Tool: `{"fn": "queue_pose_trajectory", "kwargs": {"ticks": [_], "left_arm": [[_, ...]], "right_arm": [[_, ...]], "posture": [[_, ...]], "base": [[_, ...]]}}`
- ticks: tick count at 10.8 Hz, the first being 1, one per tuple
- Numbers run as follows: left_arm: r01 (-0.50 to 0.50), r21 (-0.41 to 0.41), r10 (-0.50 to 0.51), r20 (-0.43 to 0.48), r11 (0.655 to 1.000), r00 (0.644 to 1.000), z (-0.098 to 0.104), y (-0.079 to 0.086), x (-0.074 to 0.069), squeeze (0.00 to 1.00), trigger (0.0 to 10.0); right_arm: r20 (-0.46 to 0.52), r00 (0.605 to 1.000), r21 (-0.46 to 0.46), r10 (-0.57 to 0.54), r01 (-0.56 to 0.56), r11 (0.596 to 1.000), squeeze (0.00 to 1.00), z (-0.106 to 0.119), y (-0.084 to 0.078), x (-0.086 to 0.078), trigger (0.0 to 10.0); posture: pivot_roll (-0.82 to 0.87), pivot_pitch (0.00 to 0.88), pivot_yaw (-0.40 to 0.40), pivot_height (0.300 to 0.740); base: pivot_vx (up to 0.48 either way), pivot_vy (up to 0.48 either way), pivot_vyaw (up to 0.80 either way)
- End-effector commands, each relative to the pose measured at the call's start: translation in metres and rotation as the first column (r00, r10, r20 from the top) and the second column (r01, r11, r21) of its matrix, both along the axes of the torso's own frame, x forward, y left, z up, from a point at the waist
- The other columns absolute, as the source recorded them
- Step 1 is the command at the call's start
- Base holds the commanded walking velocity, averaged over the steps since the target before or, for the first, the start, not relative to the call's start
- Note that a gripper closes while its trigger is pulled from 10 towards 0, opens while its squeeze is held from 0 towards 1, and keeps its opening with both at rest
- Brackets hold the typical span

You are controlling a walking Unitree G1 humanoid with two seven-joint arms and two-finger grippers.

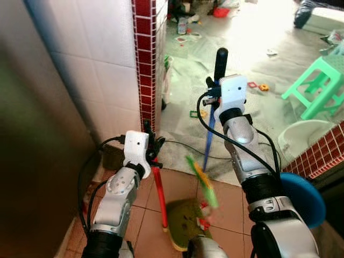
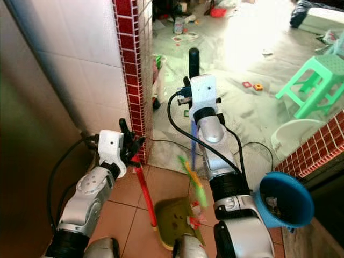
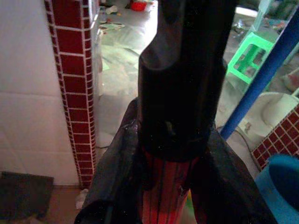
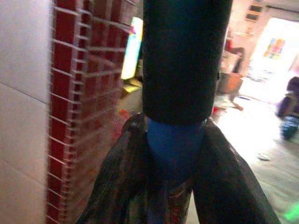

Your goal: Sweep floor

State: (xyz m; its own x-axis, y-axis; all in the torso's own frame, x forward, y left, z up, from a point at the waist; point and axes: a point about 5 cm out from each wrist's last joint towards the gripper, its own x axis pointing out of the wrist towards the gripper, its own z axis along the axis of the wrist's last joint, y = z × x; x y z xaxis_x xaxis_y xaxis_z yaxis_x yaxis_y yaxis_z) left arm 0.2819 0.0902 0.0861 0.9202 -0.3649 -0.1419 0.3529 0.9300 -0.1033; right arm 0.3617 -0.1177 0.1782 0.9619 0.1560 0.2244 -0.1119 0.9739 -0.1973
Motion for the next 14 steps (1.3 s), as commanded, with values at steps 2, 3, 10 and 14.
{"fn": "queue_pose_trajectory", "kwargs": {"ticks": [2, 3, 10, 14], "left_arm": [[0.016, 0.035, -0.019, 0.083, 0.999, 0.996, 0.013, -0.001, 0.0, 0.0, 10.0], [0.014, 0.069, -0.02, 0.086, 0.998, 0.996, 0.011, 0.001, 0.0, 0.0, 10.0], [-0.062, 0.274, 0.021, 0.153, 0.96, 0.988, 0.001, 0.01, -0.002, 0.0, 10.0], [-0.022, 0.261, -0.021, 0.161, 0.965, 0.987, 0.0, 0.002, -0.005, 0.0, 10.0]], "right_arm": [[0.011, 0.998, -0.071, -0.061, 0.061, 0.996, 0.0, 0.003, -0.012, 0.003, 10.0], [-0.006, 0.998, -0.077, -0.069, 0.068, 0.995, 0.0, -0.001, -0.014, 0.004, 10.0], [-0.315, 0.939, -0.009, -0.138, 0.142, 0.99, 0.0, -0.041, -0.016, 0.006, 10.0], [-0.39, 0.921, 0.311, 0.004, 0.128, 0.942, 0.0, -0.038, -0.003, 0.006, 10.0]], "posture": [[-0.01, 0.078, -0.041, 0.74], [-0.01, 0.077, -0.04, 0.74], [-0.01, 0.105, -0.044, 0.74], [-0.02, 0.118, -0.055, 0.74]], "base": [[0.0, 0.0, -0.2], [0.0, 0.0, 0.0], [0.0, 0.0, 0.0], [0.0, 0.0, 0.0]]}}
